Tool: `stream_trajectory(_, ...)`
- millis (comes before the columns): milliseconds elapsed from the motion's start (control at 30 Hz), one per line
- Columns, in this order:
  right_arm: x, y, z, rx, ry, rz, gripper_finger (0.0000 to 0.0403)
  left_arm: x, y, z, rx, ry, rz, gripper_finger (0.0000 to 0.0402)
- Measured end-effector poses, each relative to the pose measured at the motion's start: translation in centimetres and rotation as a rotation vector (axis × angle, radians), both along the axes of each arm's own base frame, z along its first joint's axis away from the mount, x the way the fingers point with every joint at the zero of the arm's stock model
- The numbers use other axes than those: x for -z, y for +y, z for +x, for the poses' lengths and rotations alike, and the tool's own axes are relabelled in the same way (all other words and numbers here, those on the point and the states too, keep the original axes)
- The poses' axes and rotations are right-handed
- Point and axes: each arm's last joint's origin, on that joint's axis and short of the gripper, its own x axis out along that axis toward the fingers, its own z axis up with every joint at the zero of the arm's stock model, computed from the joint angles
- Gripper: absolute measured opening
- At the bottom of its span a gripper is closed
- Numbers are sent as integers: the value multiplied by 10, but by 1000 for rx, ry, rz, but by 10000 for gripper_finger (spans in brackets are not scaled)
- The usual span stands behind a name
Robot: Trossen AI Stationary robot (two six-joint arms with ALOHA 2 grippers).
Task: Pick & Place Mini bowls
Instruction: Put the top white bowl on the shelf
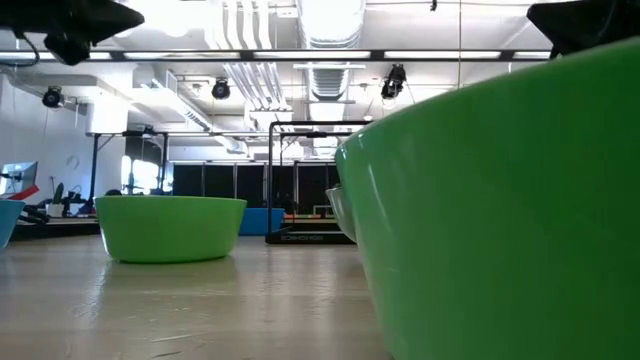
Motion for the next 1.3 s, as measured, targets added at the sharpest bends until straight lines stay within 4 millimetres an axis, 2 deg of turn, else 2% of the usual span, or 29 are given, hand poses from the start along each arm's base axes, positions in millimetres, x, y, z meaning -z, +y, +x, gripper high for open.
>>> stream_trajectory(367,0,-1,0,26,2,10,8,-38,-2,10,-213,188,-6,0)
stream_trajectory(633,0,-1,0,26,2,10,8,-56,-8,23,-236,229,-10,0)
stream_trajectory(833,0,-1,0,26,2,8,8,-49,-12,38,-244,247,-39,0)
stream_trajectory(1067,0,-1,0,26,2,7,8,-32,-16,64,-152,314,-105,0)
stream_trajectory(1300,0,-1,0,25,2,8,8,-14,-3,89,-98,430,-185,0)
